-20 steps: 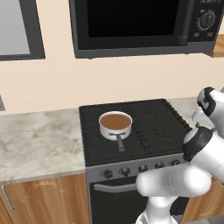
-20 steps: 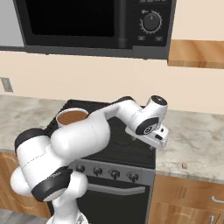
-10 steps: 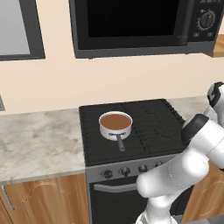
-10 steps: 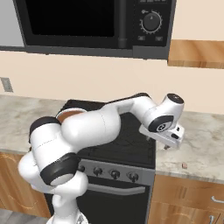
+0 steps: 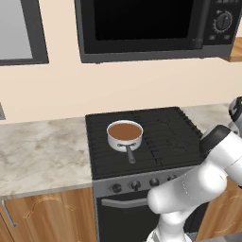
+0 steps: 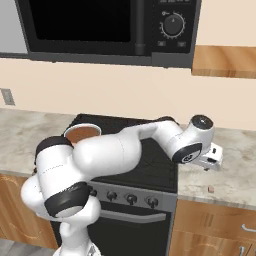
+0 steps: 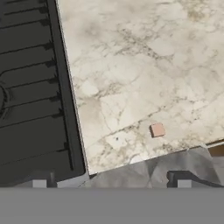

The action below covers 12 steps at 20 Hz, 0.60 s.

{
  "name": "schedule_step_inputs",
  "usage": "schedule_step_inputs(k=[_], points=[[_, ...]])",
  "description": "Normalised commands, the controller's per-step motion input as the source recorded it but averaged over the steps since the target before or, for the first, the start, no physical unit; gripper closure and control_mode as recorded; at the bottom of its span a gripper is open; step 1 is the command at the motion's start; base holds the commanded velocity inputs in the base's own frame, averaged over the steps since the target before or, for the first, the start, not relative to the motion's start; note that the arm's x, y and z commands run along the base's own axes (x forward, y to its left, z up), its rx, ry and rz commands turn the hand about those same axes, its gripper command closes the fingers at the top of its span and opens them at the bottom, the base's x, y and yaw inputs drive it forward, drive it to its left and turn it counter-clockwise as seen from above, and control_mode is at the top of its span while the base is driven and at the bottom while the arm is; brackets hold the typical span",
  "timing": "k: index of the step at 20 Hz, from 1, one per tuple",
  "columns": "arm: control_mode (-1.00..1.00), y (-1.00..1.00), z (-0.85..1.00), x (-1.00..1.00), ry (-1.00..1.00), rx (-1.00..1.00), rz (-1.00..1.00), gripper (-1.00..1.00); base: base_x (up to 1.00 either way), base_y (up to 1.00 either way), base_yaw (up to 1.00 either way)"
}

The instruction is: Pick up the sugar cube(s) and place them in the saucepan with hot chocolate.

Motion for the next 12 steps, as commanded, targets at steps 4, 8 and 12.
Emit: schedule_step_inputs(k=[4,8,12], points=[[-1.0,-0.38,-0.16,-0.03,-0.15,-0.29,0.0,-1.0,0.0,0.0,0.0],[-1.0,-0.36,0.0,-0.04,0.0,-0.23,-0.01,-1.0,0.0,0.0,0.0],[-1.0,-0.27,0.0,0.02,0.15,-0.02,0.0,-1.0,0.0,0.0,0.0]])
